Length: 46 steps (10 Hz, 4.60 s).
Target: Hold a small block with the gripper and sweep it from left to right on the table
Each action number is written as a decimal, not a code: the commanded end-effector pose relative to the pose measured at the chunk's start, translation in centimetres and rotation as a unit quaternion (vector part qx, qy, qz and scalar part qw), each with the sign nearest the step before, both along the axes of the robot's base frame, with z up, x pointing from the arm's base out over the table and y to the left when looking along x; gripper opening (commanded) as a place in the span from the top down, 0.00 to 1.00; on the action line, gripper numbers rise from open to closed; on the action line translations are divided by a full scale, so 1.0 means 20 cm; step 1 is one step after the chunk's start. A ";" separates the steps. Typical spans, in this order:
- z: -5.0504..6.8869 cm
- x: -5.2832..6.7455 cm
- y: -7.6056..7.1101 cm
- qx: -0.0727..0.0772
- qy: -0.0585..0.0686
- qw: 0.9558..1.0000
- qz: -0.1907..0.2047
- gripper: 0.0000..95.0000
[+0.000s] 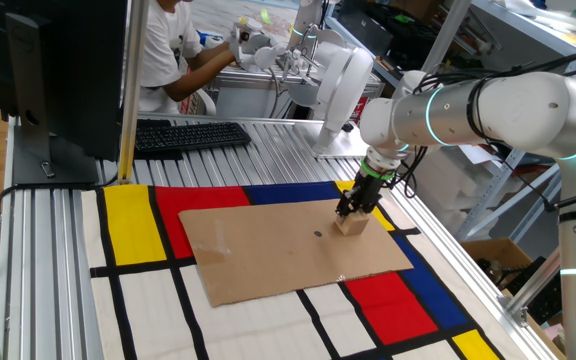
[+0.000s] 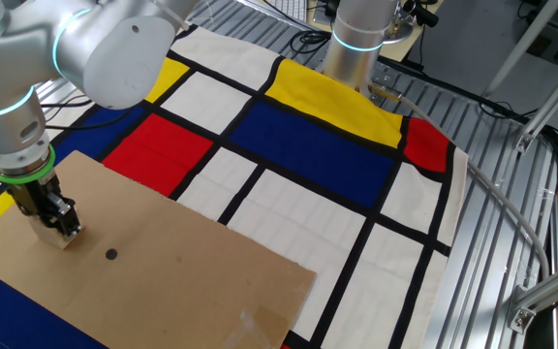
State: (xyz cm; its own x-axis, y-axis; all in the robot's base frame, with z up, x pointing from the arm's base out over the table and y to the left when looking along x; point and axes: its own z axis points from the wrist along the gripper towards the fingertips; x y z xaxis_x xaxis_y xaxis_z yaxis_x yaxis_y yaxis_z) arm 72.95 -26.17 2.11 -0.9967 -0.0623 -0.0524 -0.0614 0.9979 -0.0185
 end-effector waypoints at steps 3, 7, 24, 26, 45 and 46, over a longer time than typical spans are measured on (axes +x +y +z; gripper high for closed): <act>0.00 0.00 0.02 0.004 -0.004 1.000 0.001 1.00; 0.00 0.00 0.05 0.003 -0.003 1.000 -0.001 1.00; 0.01 0.00 0.07 0.009 -0.007 1.000 -0.004 1.00; 0.01 -0.01 0.07 0.008 -0.006 1.000 -0.005 1.00; 0.00 0.00 0.12 0.001 -0.008 1.000 -0.009 1.00; 0.00 0.00 0.12 0.003 -0.007 1.000 -0.009 1.00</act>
